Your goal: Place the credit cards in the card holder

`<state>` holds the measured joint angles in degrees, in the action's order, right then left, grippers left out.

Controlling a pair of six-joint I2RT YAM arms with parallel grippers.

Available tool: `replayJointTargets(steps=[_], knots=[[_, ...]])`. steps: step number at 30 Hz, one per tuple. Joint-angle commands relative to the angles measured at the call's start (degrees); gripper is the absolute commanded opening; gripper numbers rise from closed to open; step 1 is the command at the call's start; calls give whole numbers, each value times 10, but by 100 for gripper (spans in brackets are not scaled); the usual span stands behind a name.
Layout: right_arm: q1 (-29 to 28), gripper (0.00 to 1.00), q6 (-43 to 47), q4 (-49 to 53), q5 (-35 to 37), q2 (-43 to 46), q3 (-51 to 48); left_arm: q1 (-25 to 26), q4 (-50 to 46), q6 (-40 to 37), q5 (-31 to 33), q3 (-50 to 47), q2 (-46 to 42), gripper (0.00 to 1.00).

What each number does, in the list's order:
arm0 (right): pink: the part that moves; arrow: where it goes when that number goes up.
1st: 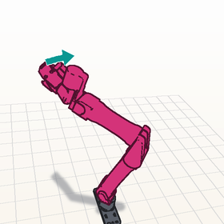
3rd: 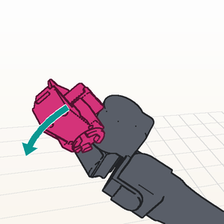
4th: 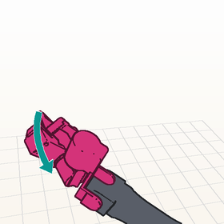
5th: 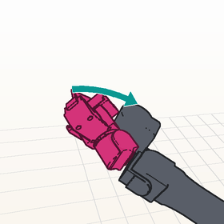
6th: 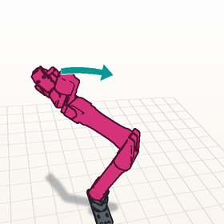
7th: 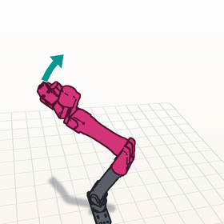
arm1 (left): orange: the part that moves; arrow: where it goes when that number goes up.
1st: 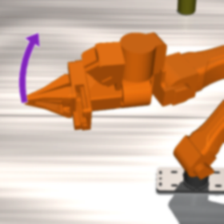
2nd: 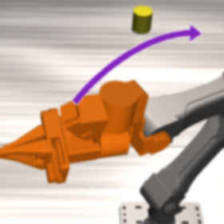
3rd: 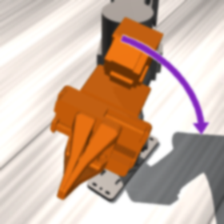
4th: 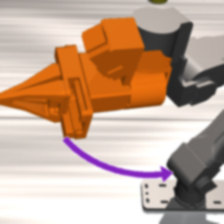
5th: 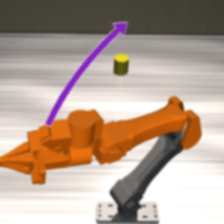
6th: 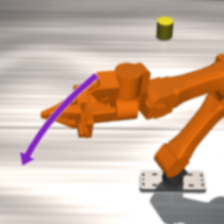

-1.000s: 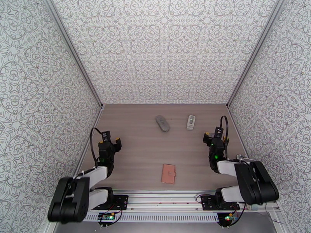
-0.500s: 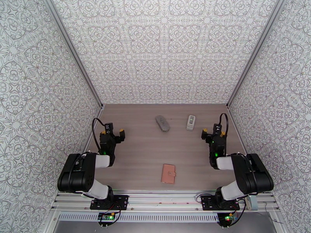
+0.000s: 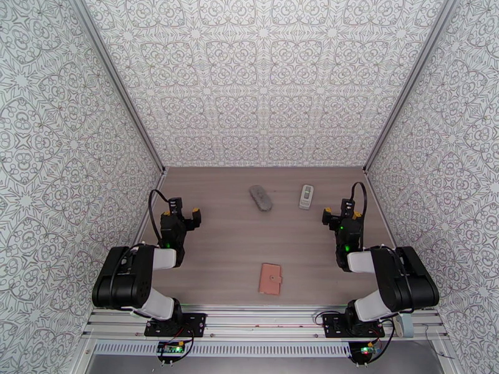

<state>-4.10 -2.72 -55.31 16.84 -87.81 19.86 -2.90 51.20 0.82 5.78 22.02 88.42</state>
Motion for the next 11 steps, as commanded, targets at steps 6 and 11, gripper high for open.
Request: replayJointTargets(steps=[6, 11], knots=[[3, 99, -1, 27, -20, -5, 19, 0, -5, -11, -4, 0, -1, 99], [3, 99, 2, 13, -22, 1, 8, 0, -4, -10, -4, 0, -1, 99]])
